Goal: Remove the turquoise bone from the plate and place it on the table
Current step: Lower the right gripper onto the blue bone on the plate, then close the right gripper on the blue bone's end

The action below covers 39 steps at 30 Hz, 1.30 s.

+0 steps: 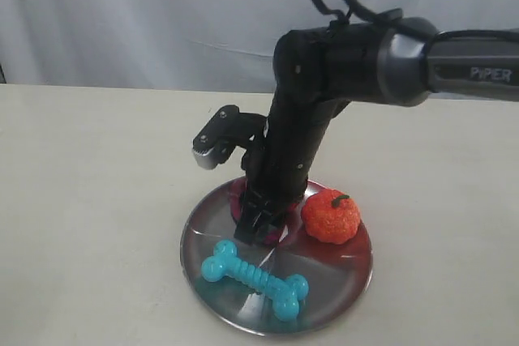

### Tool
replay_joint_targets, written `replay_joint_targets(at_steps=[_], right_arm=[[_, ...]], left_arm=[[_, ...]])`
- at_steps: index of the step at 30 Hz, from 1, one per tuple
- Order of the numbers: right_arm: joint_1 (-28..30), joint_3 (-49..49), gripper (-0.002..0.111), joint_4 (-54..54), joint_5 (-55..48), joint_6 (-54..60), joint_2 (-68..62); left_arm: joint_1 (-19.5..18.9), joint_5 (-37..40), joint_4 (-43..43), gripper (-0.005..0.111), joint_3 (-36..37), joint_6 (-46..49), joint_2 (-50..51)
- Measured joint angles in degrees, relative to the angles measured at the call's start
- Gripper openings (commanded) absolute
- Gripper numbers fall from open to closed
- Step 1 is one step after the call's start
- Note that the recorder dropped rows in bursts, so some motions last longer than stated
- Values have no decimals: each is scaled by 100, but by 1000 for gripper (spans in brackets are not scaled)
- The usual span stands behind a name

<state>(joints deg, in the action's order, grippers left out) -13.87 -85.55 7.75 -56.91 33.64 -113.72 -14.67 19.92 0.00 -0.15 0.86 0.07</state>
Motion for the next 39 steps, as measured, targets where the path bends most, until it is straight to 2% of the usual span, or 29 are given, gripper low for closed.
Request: replay_joint_targets(at_steps=[4, 8, 39], right_arm=[[-154, 0, 45, 40, 64, -70, -381], [-208, 0, 59, 167, 206, -70, -590], [-282, 0, 59, 431, 234, -93, -722]], left_arm=[[0, 0, 0, 0, 0, 0, 0], [0, 0, 0, 0, 0, 0, 0], [0, 0, 0, 0, 0, 0, 0]])
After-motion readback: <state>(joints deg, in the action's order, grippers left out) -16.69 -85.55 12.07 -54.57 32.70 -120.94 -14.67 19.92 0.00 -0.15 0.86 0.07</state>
